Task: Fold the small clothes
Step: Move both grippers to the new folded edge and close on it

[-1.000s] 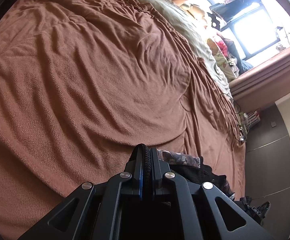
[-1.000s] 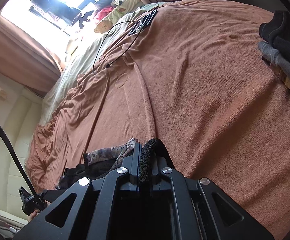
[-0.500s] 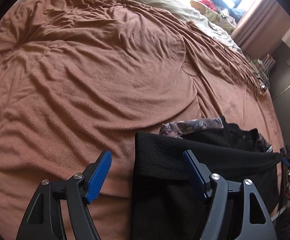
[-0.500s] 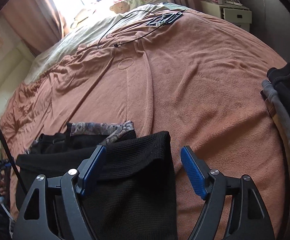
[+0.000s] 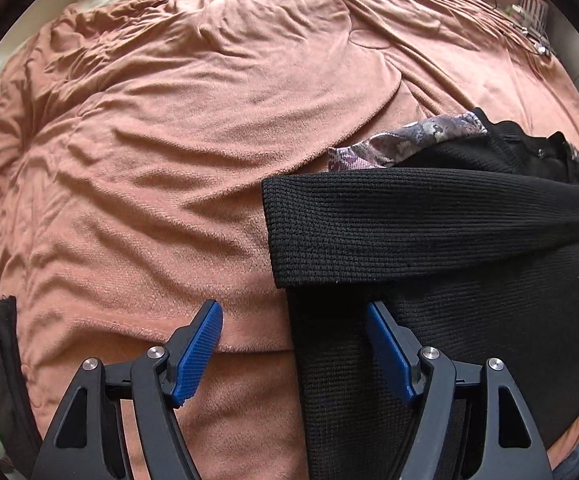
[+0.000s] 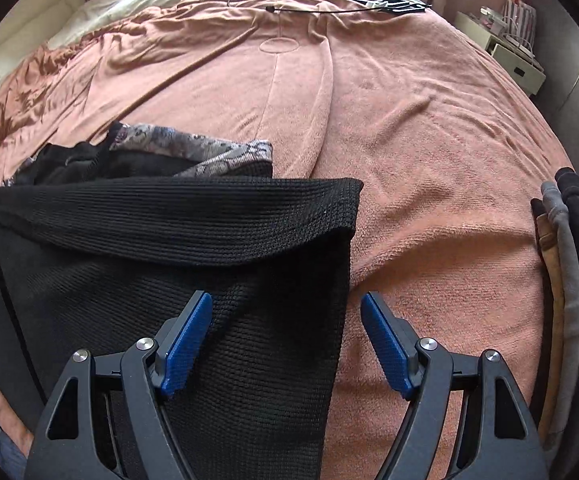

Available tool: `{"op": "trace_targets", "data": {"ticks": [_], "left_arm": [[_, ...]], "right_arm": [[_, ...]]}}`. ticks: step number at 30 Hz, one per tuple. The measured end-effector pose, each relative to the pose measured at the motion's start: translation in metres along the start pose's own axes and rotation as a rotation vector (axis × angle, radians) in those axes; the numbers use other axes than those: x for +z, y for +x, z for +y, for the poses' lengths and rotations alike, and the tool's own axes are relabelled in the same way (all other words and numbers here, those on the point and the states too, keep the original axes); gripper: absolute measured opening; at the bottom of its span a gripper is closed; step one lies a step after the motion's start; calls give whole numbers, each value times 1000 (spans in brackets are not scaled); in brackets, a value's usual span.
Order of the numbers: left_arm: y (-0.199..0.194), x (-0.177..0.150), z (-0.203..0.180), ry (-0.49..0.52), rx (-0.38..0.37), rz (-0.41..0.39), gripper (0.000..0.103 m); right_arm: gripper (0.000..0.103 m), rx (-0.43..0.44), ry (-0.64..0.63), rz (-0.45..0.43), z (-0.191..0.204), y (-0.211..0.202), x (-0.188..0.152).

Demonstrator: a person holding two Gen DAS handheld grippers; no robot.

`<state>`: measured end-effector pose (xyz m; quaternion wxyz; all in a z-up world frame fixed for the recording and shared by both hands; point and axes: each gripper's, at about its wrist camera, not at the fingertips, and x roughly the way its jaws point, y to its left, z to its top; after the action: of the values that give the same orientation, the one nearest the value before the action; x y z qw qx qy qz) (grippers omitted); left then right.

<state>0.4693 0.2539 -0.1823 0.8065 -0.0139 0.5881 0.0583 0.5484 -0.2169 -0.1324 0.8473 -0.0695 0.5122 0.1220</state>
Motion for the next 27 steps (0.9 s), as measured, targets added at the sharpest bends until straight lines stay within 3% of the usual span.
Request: {"op": "trace_targets", "data": {"ticks": [13, 22, 27], "left_arm": [[23, 56, 2, -56, 32, -44, 75], [21, 86, 15, -166, 95, -127, 75], [14, 81, 30, -216, 15, -148, 75]], "right_arm": [[75, -61, 44, -38, -8, 40, 61], [75, -71, 137, -145, -19, 41, 80], [75, -25, 147, -166, -24, 28, 66]]}}
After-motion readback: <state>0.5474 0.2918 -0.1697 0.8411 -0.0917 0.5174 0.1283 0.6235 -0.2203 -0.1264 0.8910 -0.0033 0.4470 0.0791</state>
